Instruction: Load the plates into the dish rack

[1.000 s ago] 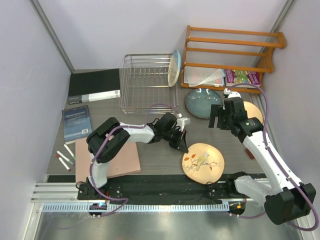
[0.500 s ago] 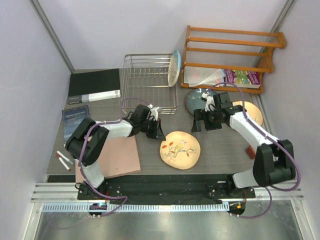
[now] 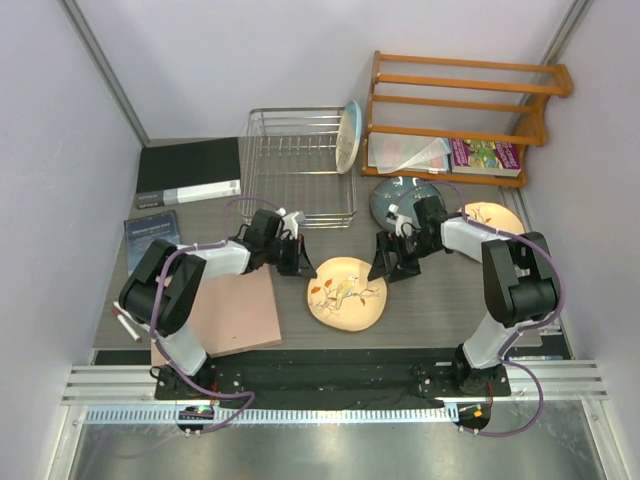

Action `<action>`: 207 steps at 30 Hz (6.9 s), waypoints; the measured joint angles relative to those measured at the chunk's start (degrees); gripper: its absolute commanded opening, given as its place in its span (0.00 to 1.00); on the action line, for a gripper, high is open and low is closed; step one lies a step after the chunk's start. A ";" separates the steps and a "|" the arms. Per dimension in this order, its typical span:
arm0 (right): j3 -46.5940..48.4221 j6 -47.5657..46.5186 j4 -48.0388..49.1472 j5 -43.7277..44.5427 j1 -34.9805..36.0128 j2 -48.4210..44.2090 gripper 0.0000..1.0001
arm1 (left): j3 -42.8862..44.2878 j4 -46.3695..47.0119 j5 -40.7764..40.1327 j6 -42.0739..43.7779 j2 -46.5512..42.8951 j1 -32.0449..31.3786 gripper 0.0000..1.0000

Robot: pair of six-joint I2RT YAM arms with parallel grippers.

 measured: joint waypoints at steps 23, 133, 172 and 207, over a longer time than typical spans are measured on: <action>-7.52 21.33 18.45 -15.82 -1.11 5.44 0.62 | -3.37 7.30 -1.42 -4.50 -0.07 -0.44 0.00; 86.77 -13.25 26.71 84.04 21.57 48.37 0.01 | -6.71 -13.33 -32.54 13.20 -39.23 15.87 0.54; 26.75 -8.41 19.04 58.27 6.86 -9.99 0.01 | 2.95 -13.86 -31.23 11.58 -34.67 16.13 0.56; -14.36 -51.23 28.96 33.62 4.13 -12.33 0.58 | 1.77 -20.02 -30.58 7.45 -29.18 21.35 0.64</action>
